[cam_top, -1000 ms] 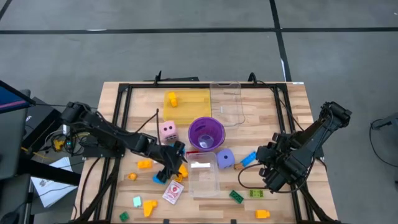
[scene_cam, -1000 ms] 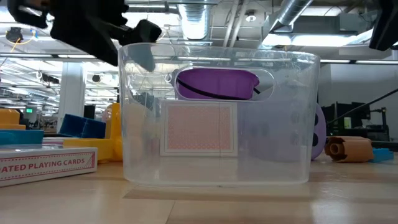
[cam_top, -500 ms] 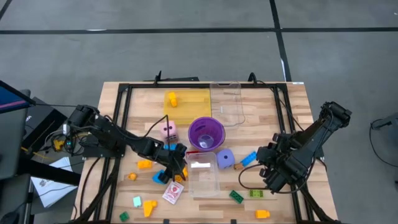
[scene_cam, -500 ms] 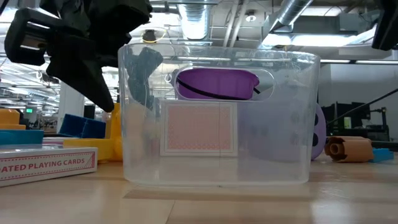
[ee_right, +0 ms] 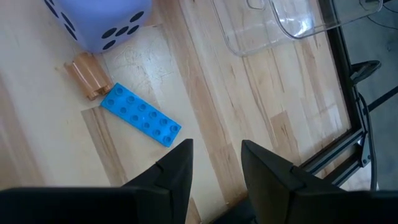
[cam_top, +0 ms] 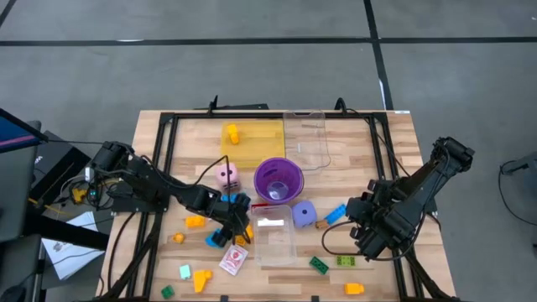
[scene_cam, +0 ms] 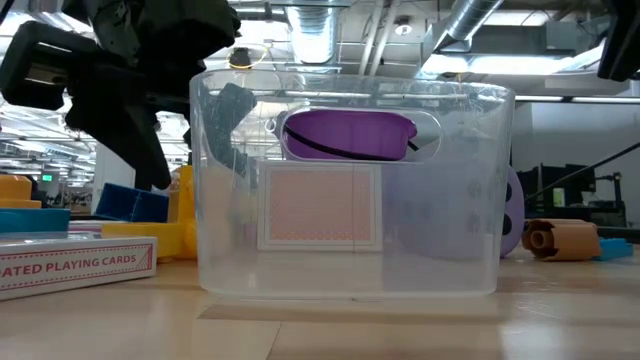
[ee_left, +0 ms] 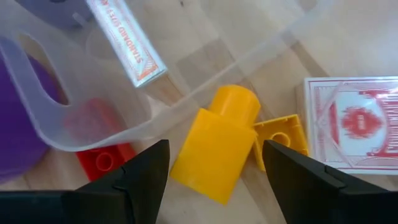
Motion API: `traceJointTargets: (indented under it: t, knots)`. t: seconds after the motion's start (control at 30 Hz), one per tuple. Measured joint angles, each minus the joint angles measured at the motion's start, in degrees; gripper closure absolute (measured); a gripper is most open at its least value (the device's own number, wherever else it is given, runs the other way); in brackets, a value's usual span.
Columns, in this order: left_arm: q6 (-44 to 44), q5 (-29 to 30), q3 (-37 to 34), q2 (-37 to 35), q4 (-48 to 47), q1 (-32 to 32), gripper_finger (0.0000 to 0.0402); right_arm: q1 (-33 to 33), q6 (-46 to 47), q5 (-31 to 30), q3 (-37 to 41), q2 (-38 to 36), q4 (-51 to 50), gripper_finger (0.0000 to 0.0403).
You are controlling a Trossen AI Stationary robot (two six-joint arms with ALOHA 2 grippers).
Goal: Pick & Place Toys
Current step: Put the yellow game piece into the yellow bin
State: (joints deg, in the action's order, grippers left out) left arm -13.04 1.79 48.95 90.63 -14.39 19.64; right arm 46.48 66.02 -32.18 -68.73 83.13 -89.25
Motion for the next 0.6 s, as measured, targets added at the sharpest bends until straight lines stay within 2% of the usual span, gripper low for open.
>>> traceJointTargets:
  t: [0.17, 0.6]
  knots:
    - [1.41, -2.68, 0.0, 0.0, -0.23, 0.02, 0.0147, 0.0, 0.01, 0.63, 0.0, 0.0, 0.02, 0.0274]
    - [1.96, -2.15, 0.0, -0.02, 0.02, 0.02, 0.0153, 0.0, 0.01, 0.61, 0.0, 0.0, 0.0, 0.0274]
